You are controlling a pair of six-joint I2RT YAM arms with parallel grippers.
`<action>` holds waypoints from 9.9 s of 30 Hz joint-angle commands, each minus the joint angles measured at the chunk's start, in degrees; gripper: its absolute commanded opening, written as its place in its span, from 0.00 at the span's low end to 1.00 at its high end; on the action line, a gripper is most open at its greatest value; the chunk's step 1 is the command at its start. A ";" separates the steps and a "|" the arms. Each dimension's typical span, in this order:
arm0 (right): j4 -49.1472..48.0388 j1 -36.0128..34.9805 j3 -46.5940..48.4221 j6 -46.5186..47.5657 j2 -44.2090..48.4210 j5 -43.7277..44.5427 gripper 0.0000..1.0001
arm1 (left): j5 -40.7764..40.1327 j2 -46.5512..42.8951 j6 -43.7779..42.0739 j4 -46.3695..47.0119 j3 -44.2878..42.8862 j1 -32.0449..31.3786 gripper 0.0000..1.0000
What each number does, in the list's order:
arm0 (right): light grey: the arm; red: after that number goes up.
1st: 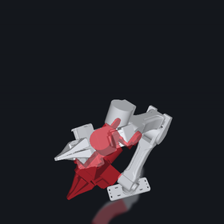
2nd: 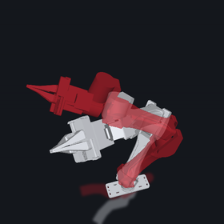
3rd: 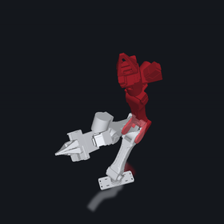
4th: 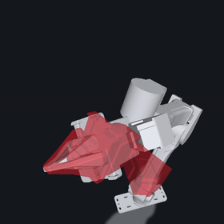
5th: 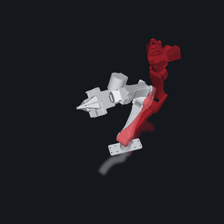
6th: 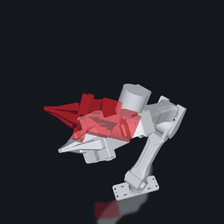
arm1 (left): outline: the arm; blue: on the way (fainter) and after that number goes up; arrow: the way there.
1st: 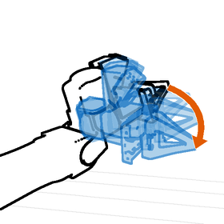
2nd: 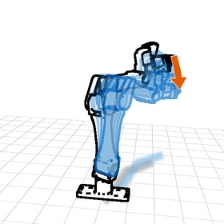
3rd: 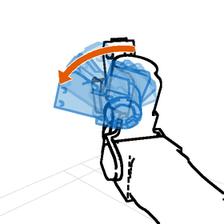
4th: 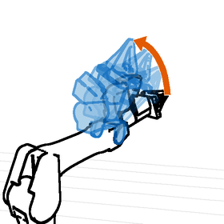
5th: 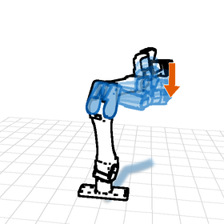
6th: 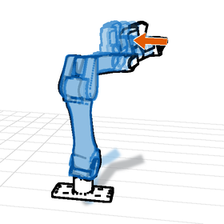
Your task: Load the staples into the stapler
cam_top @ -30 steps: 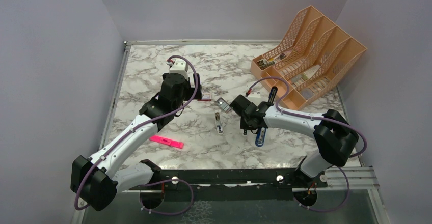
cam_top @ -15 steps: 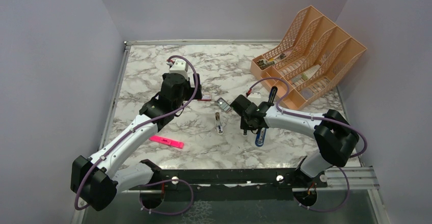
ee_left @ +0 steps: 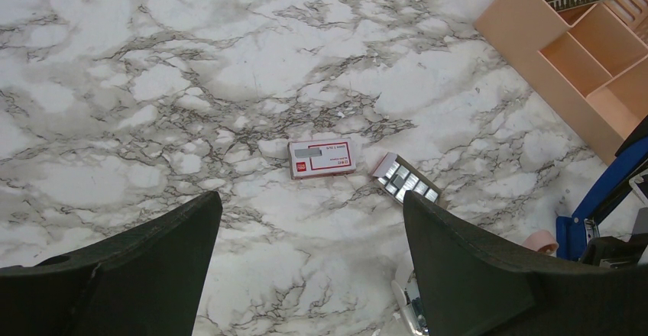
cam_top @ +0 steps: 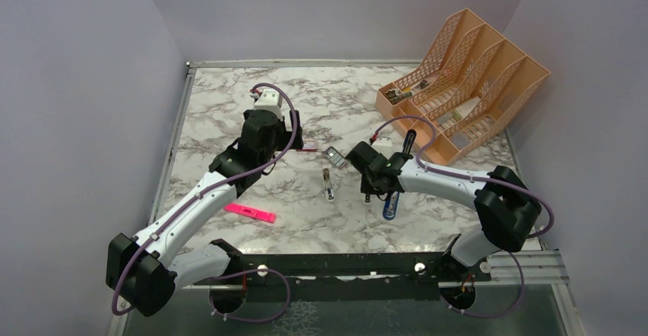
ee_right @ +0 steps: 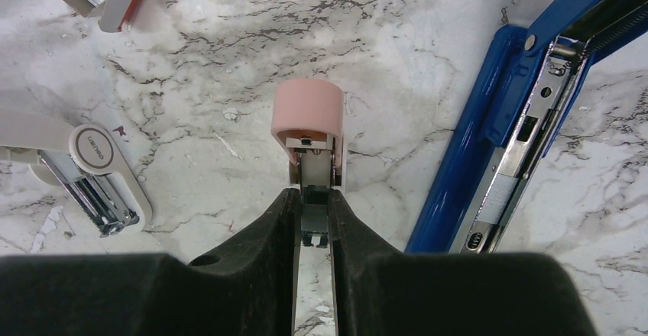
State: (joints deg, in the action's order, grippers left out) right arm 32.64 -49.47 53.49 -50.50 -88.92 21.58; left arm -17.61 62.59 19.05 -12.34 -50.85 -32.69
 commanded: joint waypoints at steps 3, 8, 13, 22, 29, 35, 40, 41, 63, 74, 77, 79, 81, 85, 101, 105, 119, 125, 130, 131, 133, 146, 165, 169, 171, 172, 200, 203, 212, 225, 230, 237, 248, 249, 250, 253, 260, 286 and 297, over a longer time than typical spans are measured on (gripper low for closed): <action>-0.56 0.12 0.29 0.40 1.12 0.92 0.23 | -0.06 -0.04 -0.15 0.46 0.27 0.18 0.89; -1.10 0.15 -0.17 0.40 0.36 0.58 0.23 | -0.06 -0.03 -0.15 0.39 0.26 0.17 0.89; -1.65 0.12 -0.70 0.40 -0.28 0.05 0.23 | -0.06 -0.02 -0.15 0.39 0.31 0.17 0.89; -1.87 0.14 -1.22 0.36 -0.81 -0.27 0.23 | -0.06 0.08 -0.14 0.39 0.31 0.17 0.89; -1.02 0.16 -1.60 0.14 -0.28 0.30 0.23 | 0.03 0.08 -0.06 0.39 0.31 0.17 0.89; -1.24 0.10 -1.71 0.52 -0.21 -0.02 0.23 | 0.03 0.08 -0.06 0.39 0.31 0.18 0.89; -1.61 0.14 -1.47 1.89 0.85 -0.48 0.23 | 0.03 0.07 -0.06 0.39 0.25 0.17 0.89; -1.64 0.12 -1.32 2.12 1.31 -0.46 0.23 | 0.03 0.01 -0.06 0.39 0.31 0.17 0.89; -3.59 0.13 -2.19 4.43 -0.09 -1.12 0.22 | 0.07 0.14 0.02 0.39 0.33 0.17 0.89; -3.74 0.08 -2.14 4.12 0.92 -1.39 0.22 | 0.12 0.13 0.02 0.39 0.38 0.22 0.89; -2.59 0.09 -1.60 3.60 1.78 -0.19 0.22 | 0.13 0.16 0.02 0.39 0.35 0.17 0.89; -2.33 0.08 -1.53 3.48 2.46 0.11 0.22 | 0.12 0.09 0.02 0.39 0.38 0.21 0.89; -2.32 0.14 -1.34 3.39 2.82 0.21 0.22 | 0.12 0.08 0.02 0.39 0.31 0.17 0.89; -2.51 0.12 -1.04 3.46 2.32 -0.32 0.22 | 0.11 0.13 0.02 0.39 0.36 0.17 0.89; -3.90 0.12 -1.68 3.22 0.42 -1.54 0.22 | 0.12 0.18 -0.06 0.39 0.30 0.17 0.89; -3.93 0.11 -1.83 3.13 -0.11 -1.51 0.22 | 0.08 0.25 -0.06 0.39 0.31 0.17 0.89; -3.82 0.13 -2.76 2.66 0.22 -2.03 0.22 | 0.18 0.26 0.02 0.39 0.40 0.21 0.89; -3.80 0.13 -3.75 2.51 1.14 -3.32 0.23 | 0.21 0.32 0.02 0.39 0.40 0.22 0.89; -4.38 0.10 -4.12 2.51 1.90 -4.62 0.25 | 0.20 0.17 0.02 0.39 0.40 0.21 0.89; -4.39 0.13 -3.93 2.63 2.14 -4.77 0.26 | 0.20 0.24 0.02 0.39 0.38 0.17 0.89; -4.19 0.14 -3.41 2.96 2.95 -4.60 0.29 | 0.18 0.22 0.02 0.39 0.40 0.17 0.89; -3.46 0.09 -0.08 5.83 4.58 -1.48 0.40 | -0.06 0.37 -0.04 0.39 0.31 0.18 0.89; -7.79 0.15 -1.64 7.67 0.63 -3.67 0.43 | -0.06 0.57 -0.15 0.41 0.29 0.17 0.89; -7.33 0.09 -1.86 7.29 0.18 -4.54 0.43 | -0.06 0.52 -0.15 0.39 0.27 0.17 0.89; -7.21 0.15 -2.05 7.17 0.16 -4.97 0.43 | -0.06 0.52 -0.15 0.33 0.31 0.17 0.89; -7.20 0.14 -2.15 7.17 0.16 -5.15 0.43 | -0.01 0.52 -0.14 0.38 0.31 0.22 0.89; -3.35 0.08 2.39 9.02 2.95 -4.75 0.33 | 0.12 0.25 0.00 0.30 0.31 0.18 0.89; -3.33 0.13 5.30 11.14 2.47 -3.55 0.27 | -0.04 0.25 -0.06 0.30 0.39 0.22 0.89; -11.59 0.80 14.16 26.40 -7.35 -3.17 0.30 | -1.17 0.89 -0.24 0.39 0.49 0.17 0.89; -14.02 4.27 27.44 37.07 -23.29 -10.37 0.23 | -5.24 3.28 -0.42 0.64 0.49 0.17 0.89; -14.53 4.78 28.60 38.74 -25.72 -13.09 0.29 | -5.74 3.92 -0.26 1.00 0.49 0.21 0.89; -16.61 5.08 28.61 42.03 -27.54 -15.32 0.31 | -6.30 4.03 -0.15 1.17 0.65 0.17 0.89; -17.64 5.66 28.77 41.87 -29.13 -14.03 0.29 | -6.47 4.48 -0.37 1.01 0.49 0.17 0.89; -17.67 5.70 28.77 41.84 -29.23 -13.92 0.29 | -6.48 4.47 -0.41 1.06 0.49 0.17 0.89; -17.65 5.75 28.77 41.82 -29.38 -13.67 0.29 | -6.52 4.47 -0.41 1.05 0.49 0.17 0.89; -17.63 5.84 28.76 41.80 -29.59 -13.43 0.29 | -6.48 4.63 -0.42 1.05 0.49 0.17 0.89; -17.58 5.97 28.86 41.80 -30.24 -13.60 0.27 | -6.30 4.98 -0.53 1.05 0.40 0.17 0.89; -12.14 5.97 27.02 37.08 -21.92 -14.53 0.17 | -6.13 4.52 -0.59 1.07 0.18 0.17 0.89; -6.22 5.84 17.16 33.79 -12.30 -18.27 0.20 | -5.36 3.62 -0.34 1.00 0.22 0.21 0.89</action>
State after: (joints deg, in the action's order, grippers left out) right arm 22.85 -43.77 75.26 -15.00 -106.87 6.59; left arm -22.52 67.53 19.00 -12.53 -50.83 -32.69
